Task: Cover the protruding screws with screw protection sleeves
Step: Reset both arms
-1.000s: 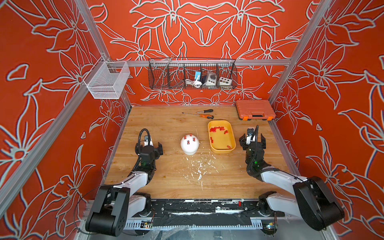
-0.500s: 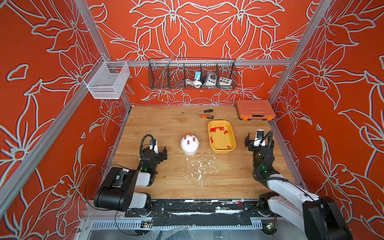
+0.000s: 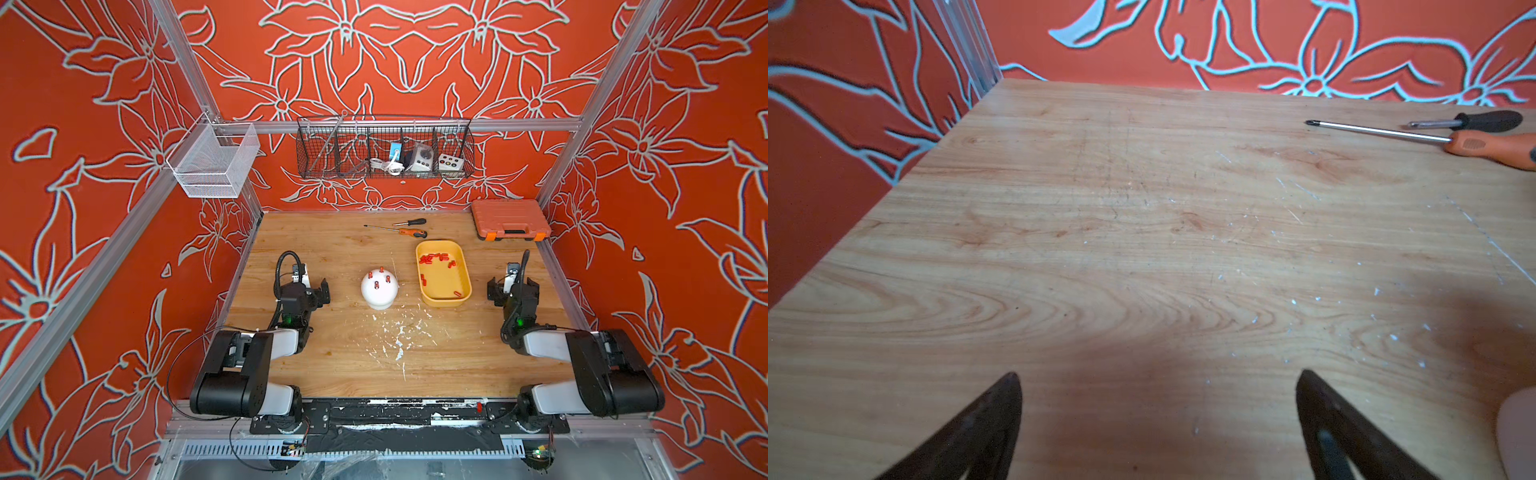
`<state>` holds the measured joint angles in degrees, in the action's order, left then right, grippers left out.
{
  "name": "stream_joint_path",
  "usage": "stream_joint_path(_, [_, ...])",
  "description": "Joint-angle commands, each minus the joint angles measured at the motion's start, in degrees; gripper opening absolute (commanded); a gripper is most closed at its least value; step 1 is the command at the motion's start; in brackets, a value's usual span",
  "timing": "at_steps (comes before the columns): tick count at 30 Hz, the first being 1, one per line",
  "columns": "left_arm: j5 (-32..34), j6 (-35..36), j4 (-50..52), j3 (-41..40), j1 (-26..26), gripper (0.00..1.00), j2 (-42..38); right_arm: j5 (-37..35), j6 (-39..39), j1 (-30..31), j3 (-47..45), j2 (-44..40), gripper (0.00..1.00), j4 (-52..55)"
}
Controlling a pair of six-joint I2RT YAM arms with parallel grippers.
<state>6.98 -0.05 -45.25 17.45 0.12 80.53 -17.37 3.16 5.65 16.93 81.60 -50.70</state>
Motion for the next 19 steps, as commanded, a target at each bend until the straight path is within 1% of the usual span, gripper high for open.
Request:
stream_joint_path(1, [-0.75,-0.65,0.92,0.43,0.16,1.0,0.24,4.33,-3.47,-1.34,1.49,-0.33,0.99,4.05])
stream_joint_path(2, [-0.75,-0.65,0.94,0.46,0.15,1.0,0.15,4.42,-3.2,-1.53,0.61,1.19,0.99,-0.36])
stream_joint_path(3, [-0.76,-0.67,0.88,0.44,0.17,1.0,0.16,4.41,-3.16,-1.64,0.3,1.08,0.98,-0.54])
stream_joint_path(4, [-0.83,-0.65,0.87,0.44,0.16,1.0,0.16,4.37,-3.21,-1.6,0.9,-0.36,0.99,3.34])
stream_joint_path(5, [-0.84,-0.65,0.88,0.45,0.14,1.0,0.21,4.37,-3.25,-1.53,1.07,-0.68,0.99,3.68])
stream_joint_path(7, [-0.83,-0.65,0.87,0.45,0.15,1.0,0.19,4.59,-2.91,-1.41,-0.04,0.95,0.99,-1.13])
stream_joint_path(10, [-0.83,-0.65,0.94,0.4,0.19,1.0,0.22,4.53,-3.16,-1.4,0.83,-0.57,0.99,3.13])
stream_joint_path(12, [-0.83,-0.65,0.87,0.38,0.15,1.0,0.19,4.5,-3.07,-1.38,0.33,0.42,0.98,0.41])
stream_joint_path(15, [-0.83,-0.65,0.87,0.47,0.19,1.0,0.19,4.52,-3.16,-1.45,1.14,0.33,0.98,2.51])
stream_joint_path(19, [-0.83,-0.65,0.87,0.48,0.17,1.0,0.24,4.64,-3.0,-1.36,0.66,0.09,0.99,1.63])
